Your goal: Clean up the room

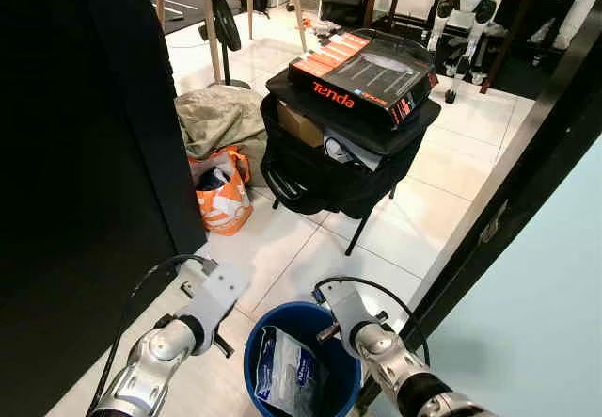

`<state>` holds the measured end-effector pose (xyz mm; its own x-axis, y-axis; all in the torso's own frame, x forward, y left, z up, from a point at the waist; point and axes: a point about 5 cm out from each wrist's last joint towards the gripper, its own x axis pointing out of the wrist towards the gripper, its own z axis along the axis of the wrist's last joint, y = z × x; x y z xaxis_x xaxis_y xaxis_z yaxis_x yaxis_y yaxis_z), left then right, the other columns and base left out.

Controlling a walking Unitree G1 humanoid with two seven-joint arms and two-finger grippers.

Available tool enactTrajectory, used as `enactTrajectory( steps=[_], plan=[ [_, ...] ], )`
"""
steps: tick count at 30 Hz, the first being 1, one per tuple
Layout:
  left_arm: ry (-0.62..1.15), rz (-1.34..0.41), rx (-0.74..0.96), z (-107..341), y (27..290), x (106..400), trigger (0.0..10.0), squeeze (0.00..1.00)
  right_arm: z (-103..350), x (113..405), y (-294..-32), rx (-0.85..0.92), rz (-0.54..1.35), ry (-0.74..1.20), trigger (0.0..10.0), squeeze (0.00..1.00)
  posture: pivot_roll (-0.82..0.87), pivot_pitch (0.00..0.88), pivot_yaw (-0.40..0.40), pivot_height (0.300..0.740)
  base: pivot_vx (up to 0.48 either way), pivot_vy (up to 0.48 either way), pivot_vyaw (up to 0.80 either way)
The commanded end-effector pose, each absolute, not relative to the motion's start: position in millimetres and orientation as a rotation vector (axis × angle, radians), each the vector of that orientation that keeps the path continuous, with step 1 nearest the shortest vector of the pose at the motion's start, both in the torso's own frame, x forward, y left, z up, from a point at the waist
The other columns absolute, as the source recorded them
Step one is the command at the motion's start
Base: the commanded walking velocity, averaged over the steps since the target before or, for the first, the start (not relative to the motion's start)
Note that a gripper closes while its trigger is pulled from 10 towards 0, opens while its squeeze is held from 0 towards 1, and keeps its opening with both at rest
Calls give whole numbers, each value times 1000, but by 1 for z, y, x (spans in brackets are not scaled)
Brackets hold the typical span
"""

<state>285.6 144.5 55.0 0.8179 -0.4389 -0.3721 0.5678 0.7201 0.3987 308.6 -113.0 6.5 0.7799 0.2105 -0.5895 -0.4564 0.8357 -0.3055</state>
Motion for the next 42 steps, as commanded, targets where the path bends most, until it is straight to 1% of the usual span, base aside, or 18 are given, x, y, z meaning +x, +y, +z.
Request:
enactTrajectory(
  steps=[1, 4, 10, 20, 32, 42],
  plan=[
    [280, -592, 563, 50, 146, 283, 10000, 0, 3, 306, -113, -478, 390, 598, 10000, 0, 87, 134, -39, 740, 0, 0, 0],
    [252, -571, 566, 52, 143, 283, 10000, 0, 8, 310, -109, -474, 396, 583, 10000, 0, 90, 131, -47, 740, 0, 0, 0],
    [241, -560, 547, 52, 139, 281, 10000, 0, 7, 309, -110, -453, 379, 587, 10000, 0, 89, 126, -48, 740, 0, 0, 0],
    [224, -580, 539, 50, 132, 278, 10000, 0, 5, 308, -111, -438, 372, 590, 10000, 0, 86, 127, -43, 706, 0, 0, 0],
    [220, -573, 547, 51, 135, 280, 10000, 0, 6, 309, -110, -442, 381, 590, 10000, 0, 89, 128, -43, 672, 0, 0, 0],
    [219, -568, 551, 52, 136, 280, 10000, 0, 6, 309, -110, -444, 382, 592, 10000, 0, 89, 130, -44, 672, 0, 0, 0]
  ],
)
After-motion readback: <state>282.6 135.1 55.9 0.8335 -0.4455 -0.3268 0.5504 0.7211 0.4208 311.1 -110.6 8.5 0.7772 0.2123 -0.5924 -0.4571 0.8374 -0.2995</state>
